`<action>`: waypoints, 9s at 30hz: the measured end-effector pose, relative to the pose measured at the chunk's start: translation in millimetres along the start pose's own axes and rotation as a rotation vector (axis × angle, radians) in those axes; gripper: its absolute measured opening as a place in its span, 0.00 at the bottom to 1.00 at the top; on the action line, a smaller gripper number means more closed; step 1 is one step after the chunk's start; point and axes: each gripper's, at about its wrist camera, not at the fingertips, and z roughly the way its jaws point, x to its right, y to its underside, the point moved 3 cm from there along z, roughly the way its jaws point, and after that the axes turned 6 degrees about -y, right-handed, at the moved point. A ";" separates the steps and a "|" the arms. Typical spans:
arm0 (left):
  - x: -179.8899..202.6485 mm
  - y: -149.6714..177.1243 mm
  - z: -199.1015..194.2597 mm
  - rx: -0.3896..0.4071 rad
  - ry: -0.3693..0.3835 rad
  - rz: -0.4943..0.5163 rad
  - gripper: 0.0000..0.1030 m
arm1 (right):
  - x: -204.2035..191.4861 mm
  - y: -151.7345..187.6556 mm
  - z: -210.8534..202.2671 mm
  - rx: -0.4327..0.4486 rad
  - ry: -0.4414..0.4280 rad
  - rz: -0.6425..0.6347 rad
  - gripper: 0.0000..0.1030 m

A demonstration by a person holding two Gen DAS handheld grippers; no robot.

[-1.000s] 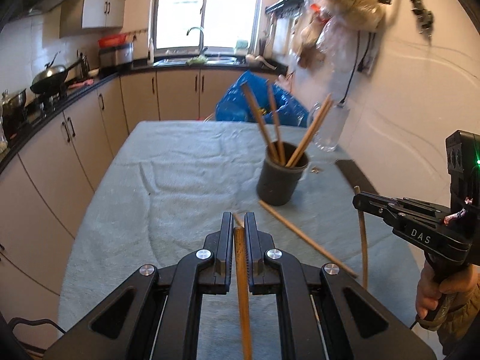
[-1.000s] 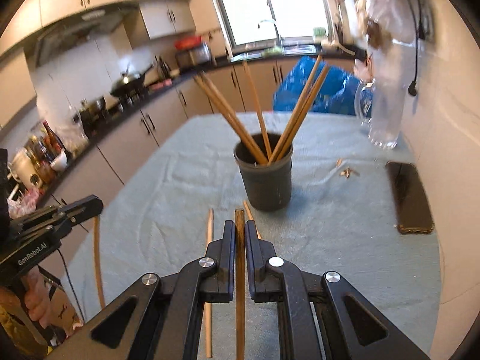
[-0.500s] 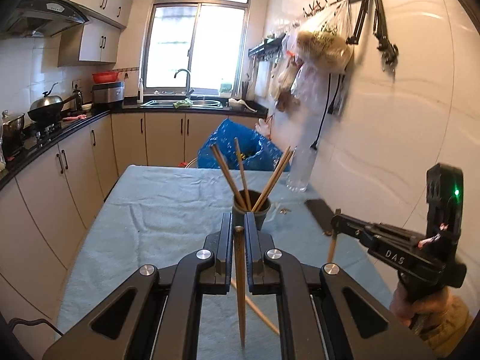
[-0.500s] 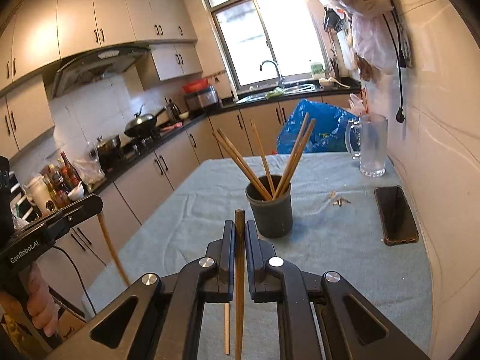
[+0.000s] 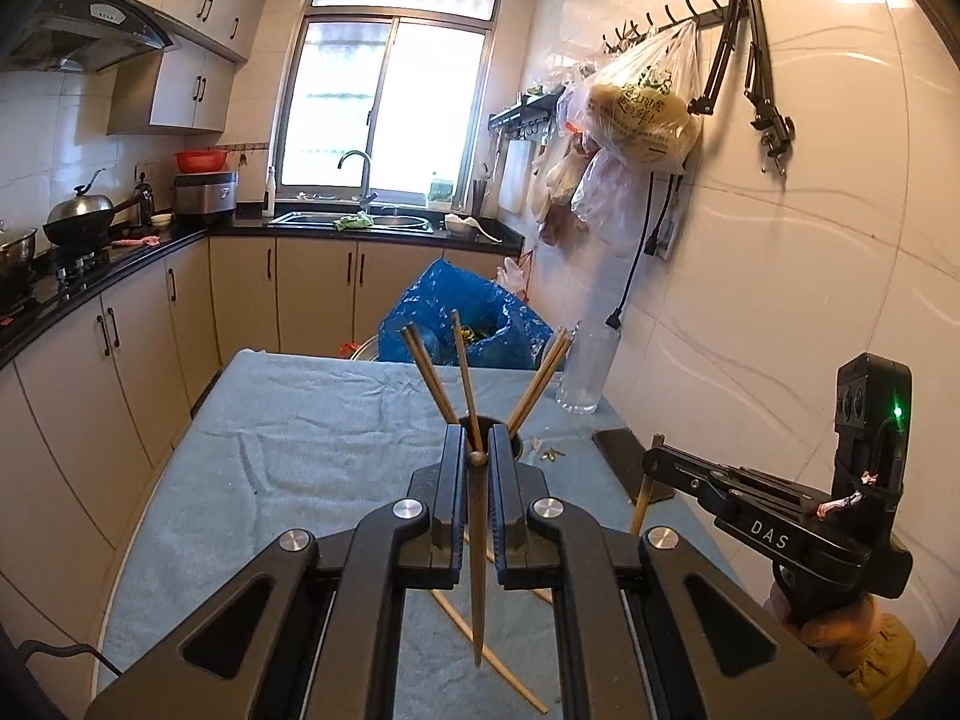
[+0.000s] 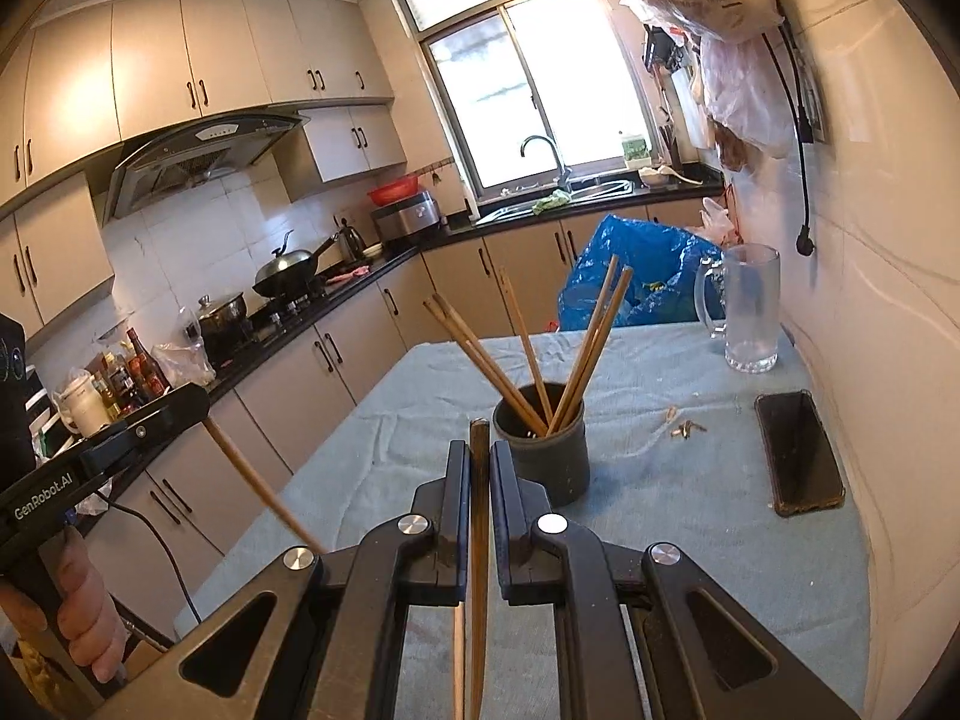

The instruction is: Organize utensils

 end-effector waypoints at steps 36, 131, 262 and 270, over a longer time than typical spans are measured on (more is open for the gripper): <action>8.4 -114.3 195.1 -0.083 -0.061 -0.045 0.06 | 65.1 -126.2 110.3 0.171 0.172 0.004 0.07; -17.8 152.6 212.0 -0.698 -0.133 0.205 0.25 | 76.3 91.4 192.4 -0.843 0.250 -0.115 0.16; -37.6 67.7 -18.6 0.153 -0.521 -0.098 0.98 | 13.6 53.3 -1.3 0.121 0.268 0.170 0.59; -36.3 75.9 -10.0 0.118 -0.515 -0.103 1.00 | 20.9 70.5 11.5 0.071 0.299 0.189 0.60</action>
